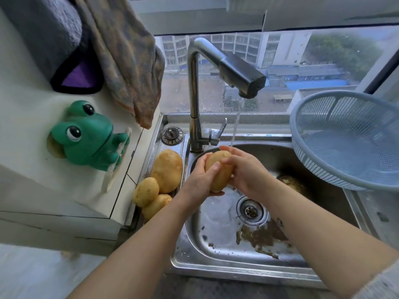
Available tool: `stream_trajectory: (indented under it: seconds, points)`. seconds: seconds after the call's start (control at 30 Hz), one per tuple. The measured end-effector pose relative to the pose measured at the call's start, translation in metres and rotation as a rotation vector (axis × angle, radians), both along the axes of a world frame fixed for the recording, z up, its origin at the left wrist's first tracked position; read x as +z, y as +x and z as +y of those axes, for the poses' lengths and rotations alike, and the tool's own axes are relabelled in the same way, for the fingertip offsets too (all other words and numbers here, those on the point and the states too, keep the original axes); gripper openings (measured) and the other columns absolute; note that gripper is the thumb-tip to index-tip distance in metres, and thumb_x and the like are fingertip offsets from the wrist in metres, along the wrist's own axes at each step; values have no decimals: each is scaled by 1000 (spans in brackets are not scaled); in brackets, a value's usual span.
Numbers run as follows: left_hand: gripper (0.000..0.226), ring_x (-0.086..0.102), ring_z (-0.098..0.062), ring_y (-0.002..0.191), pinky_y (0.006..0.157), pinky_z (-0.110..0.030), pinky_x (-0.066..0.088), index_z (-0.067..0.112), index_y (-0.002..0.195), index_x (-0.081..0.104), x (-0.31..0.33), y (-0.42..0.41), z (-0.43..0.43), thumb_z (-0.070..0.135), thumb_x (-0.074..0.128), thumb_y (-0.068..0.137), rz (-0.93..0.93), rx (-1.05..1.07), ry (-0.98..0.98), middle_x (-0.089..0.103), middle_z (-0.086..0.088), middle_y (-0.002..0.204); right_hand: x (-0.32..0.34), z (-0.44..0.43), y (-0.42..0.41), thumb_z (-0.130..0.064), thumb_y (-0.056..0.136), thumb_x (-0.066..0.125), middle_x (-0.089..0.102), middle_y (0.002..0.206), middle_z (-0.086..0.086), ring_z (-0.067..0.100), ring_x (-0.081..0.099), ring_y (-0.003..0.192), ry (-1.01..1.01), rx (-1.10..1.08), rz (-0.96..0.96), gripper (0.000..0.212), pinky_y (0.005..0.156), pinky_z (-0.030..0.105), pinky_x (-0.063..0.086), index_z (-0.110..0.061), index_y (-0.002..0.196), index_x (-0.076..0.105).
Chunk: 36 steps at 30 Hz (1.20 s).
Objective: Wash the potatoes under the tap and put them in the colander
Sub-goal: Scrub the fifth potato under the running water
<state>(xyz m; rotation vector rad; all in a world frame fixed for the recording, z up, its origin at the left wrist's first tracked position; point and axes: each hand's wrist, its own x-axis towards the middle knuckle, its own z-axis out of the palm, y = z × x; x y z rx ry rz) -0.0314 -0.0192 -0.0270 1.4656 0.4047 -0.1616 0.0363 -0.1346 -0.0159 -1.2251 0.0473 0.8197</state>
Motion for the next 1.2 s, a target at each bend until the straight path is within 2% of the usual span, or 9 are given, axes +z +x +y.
stream_trajectory:
  seconds: [0.1, 0.3, 0.43, 0.63, 0.73, 0.83, 1.0, 1.1, 1.2]
  points:
    - [42, 58, -30, 112, 68, -31, 57, 27, 143, 33, 0, -1, 1, 33, 43, 102, 32, 2, -75, 46, -10, 135, 2, -3, -1, -1, 94, 49, 55, 121, 16, 31, 56, 108, -46, 56, -55, 34, 96, 53, 48, -16, 124, 55]
    - [40, 58, -17, 104, 83, -41, 58, 33, 134, 28, 4, -1, -5, 22, 48, 101, -100, -93, 69, 45, 8, 115, -1, -3, -2, -16, 95, 57, 54, 122, 14, 29, 57, 107, -98, -122, -56, 26, 78, 38, 58, -13, 120, 62]
    - [49, 58, -20, 109, 84, -44, 58, 30, 141, 29, 2, -2, -2, 28, 52, 98, 15, -65, -107, 45, -1, 127, -1, -12, -1, -7, 94, 57, 54, 123, 16, 28, 59, 110, -110, 58, -141, 38, 83, 34, 58, -13, 131, 52]
    - [51, 59, -18, 107, 78, -37, 60, 27, 139, 33, -3, -1, -5, 19, 58, 95, -55, -120, 29, 48, 2, 120, -8, -6, -2, -25, 93, 62, 60, 113, 6, 28, 59, 108, -352, -62, -349, 19, 91, 50, 54, -22, 111, 63]
    - [47, 58, -16, 106, 74, -29, 60, 34, 132, 33, -5, -2, -3, 22, 60, 95, -110, -170, 165, 47, 6, 119, -8, 1, -4, -27, 94, 60, 62, 108, 6, 27, 59, 105, -294, -183, -201, 15, 88, 46, 55, -20, 106, 65]
    - [49, 58, -15, 105, 75, -31, 60, 33, 134, 35, -6, -3, 4, 22, 61, 94, -86, -164, 165, 47, 3, 121, -5, -5, 0, -15, 94, 58, 60, 114, 11, 26, 58, 102, -96, -95, 7, 23, 79, 38, 57, -12, 116, 63]
    - [56, 57, -13, 106, 79, -33, 60, 27, 141, 32, -7, -4, 4, 21, 62, 94, -70, -180, 258, 48, 2, 122, -7, -8, 1, -6, 94, 55, 57, 120, 16, 28, 59, 101, -114, -50, -14, 27, 63, 31, 56, -11, 119, 64]
    - [62, 54, -13, 111, 91, -35, 55, 25, 145, 30, -11, -3, -1, 24, 64, 92, -163, -220, 552, 48, 3, 130, -14, -4, 0, -13, 92, 58, 54, 125, 17, 31, 56, 107, -186, -140, 14, 20, 64, 33, 55, -15, 109, 70]
    - [62, 55, -14, 111, 93, -37, 53, 24, 144, 33, -15, -2, 2, 24, 65, 91, -162, -228, 572, 49, 3, 129, -17, -11, 0, -6, 93, 53, 55, 124, 20, 31, 57, 106, -79, -61, 53, 25, 68, 34, 57, -12, 114, 67]
